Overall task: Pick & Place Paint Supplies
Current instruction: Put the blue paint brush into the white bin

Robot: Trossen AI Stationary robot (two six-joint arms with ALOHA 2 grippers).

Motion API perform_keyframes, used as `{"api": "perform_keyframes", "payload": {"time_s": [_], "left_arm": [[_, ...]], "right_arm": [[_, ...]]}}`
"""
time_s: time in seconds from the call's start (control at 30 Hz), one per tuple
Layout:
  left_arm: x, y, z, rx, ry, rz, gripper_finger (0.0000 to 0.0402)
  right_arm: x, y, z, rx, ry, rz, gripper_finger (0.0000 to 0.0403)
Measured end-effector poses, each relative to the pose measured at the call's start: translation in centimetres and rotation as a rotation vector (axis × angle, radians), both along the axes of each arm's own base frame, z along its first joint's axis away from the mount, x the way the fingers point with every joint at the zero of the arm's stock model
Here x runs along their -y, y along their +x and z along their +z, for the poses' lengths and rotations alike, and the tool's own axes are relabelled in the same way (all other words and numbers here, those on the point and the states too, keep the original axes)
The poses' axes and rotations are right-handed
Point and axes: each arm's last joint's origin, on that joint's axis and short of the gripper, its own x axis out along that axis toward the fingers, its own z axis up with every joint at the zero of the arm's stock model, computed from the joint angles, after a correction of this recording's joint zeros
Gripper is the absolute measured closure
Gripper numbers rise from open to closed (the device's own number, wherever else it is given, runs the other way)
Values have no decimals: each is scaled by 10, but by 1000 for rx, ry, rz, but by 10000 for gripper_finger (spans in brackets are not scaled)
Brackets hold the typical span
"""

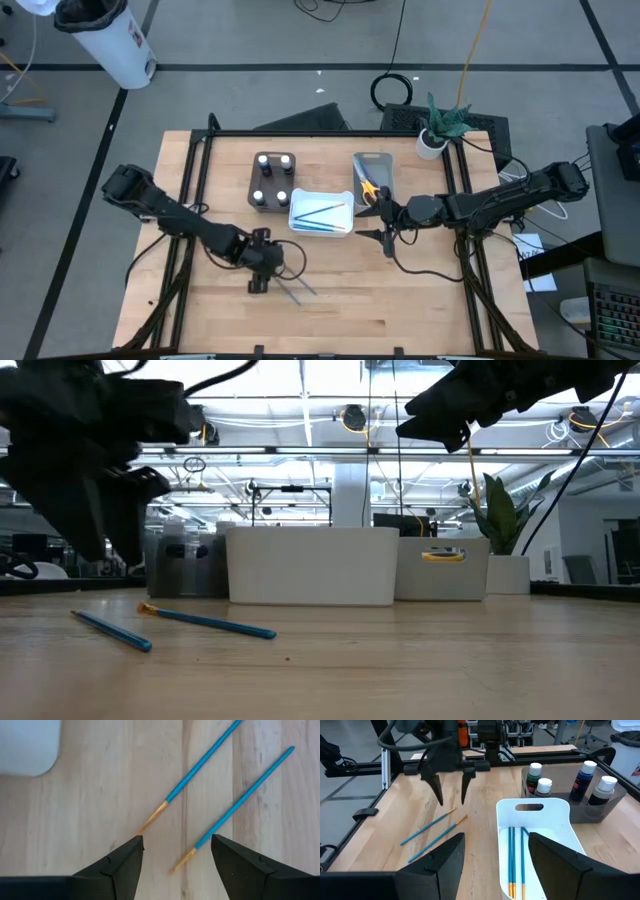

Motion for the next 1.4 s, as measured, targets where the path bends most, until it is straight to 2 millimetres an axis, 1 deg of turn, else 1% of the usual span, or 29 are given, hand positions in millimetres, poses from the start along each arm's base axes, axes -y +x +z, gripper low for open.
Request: {"api": "perform_keyframes", "payload": {"time_s": [0.1,0.17,0.23,0.33,0.5,0.63,0.77,0.83,0.9,1.07,1.13,1.27,1.33,1.4], "left_arm": [[4,-11,5,-33,3,-6,160],[8,-16,4,-63,11,-48,160],[11,-20,0,-66,34,-115,160],[13,-22,-13,-50,61,-175,160],[9,-24,-33,-51,82,-174,160],[5,-26,-38,-72,81,-171,161],[5,-26,-39,-74,94,-223,165],[5,-26,-39,-80,96,-245,180],[5,-27,-39,-82,94,-260,205],[6,-26,-39,-71,84,-269,289],[7,-25,-39,-63,76,-248,323],[7,-23,-39,-46,44,-151,382],[8,-23,-39,-47,28,-118,395],[8,-24,-39,-59,9,-124,391]], "right_arm": [[0,0,0,3,-8,2,192],[0,0,0,3,-10,3,192],[0,0,0,3,-10,3,192],[0,0,0,3,-8,5,192],[-3,0,0,3,14,10,192],[-5,-1,1,9,12,18,192],[-5,0,2,19,6,21,192],[-5,0,2,19,-9,25,192],[-5,0,2,19,-14,27,192],[-5,0,2,19,-14,27,192],[-5,0,2,18,-1,23,192],[-5,0,2,18,20,17,192],[-5,0,2,18,21,17,192],[-5,0,2,18,19,18,192]]}}
